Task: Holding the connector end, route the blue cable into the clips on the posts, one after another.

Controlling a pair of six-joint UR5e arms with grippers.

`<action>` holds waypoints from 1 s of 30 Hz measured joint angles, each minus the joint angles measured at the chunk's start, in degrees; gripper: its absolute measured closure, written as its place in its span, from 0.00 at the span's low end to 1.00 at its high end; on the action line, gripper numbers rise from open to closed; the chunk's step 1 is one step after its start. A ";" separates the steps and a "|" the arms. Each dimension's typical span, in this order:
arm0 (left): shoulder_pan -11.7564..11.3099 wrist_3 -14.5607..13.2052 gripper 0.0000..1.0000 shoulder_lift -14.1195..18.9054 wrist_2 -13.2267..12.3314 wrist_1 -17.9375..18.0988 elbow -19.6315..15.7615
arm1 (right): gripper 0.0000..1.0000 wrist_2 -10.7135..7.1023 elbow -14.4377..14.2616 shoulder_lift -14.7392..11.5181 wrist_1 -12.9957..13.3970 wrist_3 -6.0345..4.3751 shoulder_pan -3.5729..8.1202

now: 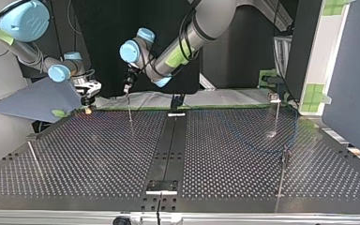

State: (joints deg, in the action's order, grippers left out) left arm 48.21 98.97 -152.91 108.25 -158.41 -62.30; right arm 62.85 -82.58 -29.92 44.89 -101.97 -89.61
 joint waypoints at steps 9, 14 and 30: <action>-0.91 3.09 0.00 4.64 1.80 3.91 -4.64 | 1.00 -0.02 0.05 0.06 -0.05 0.03 -0.03; -1.91 5.08 0.00 7.38 3.60 4.29 -7.37 | 1.00 0.00 0.30 0.07 -0.06 0.58 -0.35; -3.75 9.13 0.00 15.23 2.72 3.75 -15.24 | 1.00 0.06 0.35 0.05 -1.43 1.54 -0.85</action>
State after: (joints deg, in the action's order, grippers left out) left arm 44.46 108.10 -137.67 110.96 -154.66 -77.53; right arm 62.91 -82.23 -29.88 43.46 -100.43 -90.47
